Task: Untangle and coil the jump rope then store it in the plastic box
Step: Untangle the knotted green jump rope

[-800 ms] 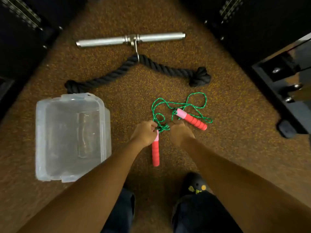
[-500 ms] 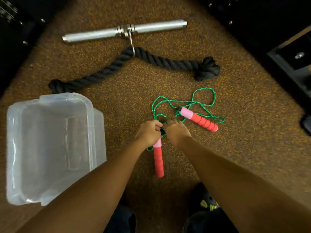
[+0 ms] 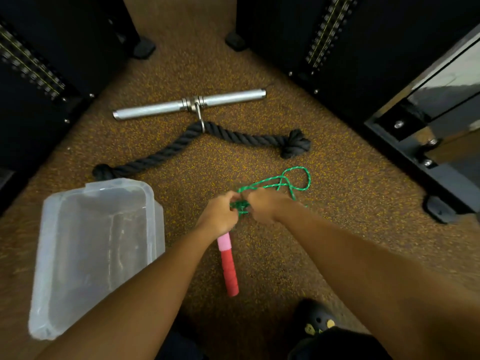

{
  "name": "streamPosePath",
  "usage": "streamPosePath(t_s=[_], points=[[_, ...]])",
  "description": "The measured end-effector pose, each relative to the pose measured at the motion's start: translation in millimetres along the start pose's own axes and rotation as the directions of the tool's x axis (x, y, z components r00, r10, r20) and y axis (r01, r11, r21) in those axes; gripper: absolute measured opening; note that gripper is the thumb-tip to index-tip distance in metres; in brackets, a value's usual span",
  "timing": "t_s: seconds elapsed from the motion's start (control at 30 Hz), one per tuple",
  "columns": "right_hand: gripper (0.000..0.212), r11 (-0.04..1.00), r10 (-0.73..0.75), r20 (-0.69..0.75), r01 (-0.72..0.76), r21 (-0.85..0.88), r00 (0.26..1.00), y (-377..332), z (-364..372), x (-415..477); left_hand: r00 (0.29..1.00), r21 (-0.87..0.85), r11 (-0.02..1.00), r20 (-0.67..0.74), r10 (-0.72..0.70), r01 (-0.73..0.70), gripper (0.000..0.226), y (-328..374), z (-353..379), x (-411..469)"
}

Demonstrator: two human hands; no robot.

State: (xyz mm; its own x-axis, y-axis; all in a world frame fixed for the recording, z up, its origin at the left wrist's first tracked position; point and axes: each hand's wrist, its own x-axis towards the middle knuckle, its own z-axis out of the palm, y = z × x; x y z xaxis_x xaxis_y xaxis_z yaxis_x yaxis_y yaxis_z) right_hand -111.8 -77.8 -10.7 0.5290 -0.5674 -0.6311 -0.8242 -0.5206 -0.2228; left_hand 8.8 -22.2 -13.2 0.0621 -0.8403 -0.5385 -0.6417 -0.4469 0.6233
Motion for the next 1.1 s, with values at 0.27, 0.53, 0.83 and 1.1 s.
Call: streamPosePath(t_s=[0.27, 0.53, 0.83, 1.1], points=[[0.009, 0.927, -0.008, -0.079, 0.037, 0.374, 0.997, -39.1, -97.1, -78.0, 0.981, 0.057, 0.984, -0.084, 0.176, -0.172, 0.046, 41.9, -72.8, -71.8], [0.01, 0.864, -0.053, -0.174, 0.132, 0.486, 0.983, -93.3, -144.2, -155.3, 0.929, 0.051, 0.953, -0.213, 0.303, -0.299, 0.031, 66.2, -126.8, -143.0], [0.013, 0.902, -0.085, -0.291, 0.198, 0.384, 0.953, -112.0, -153.2, -183.2, 0.928, -0.012, 0.961, -0.265, 0.263, -0.276, 0.025, 73.3, -136.8, -181.6], [0.022, 0.798, -0.154, -0.286, 0.29, 0.528, 0.946, -115.7, -153.4, -199.0, 0.919, 0.107, 0.964, -0.292, 0.265, -0.244, 0.022, 79.7, -151.6, -206.7]])
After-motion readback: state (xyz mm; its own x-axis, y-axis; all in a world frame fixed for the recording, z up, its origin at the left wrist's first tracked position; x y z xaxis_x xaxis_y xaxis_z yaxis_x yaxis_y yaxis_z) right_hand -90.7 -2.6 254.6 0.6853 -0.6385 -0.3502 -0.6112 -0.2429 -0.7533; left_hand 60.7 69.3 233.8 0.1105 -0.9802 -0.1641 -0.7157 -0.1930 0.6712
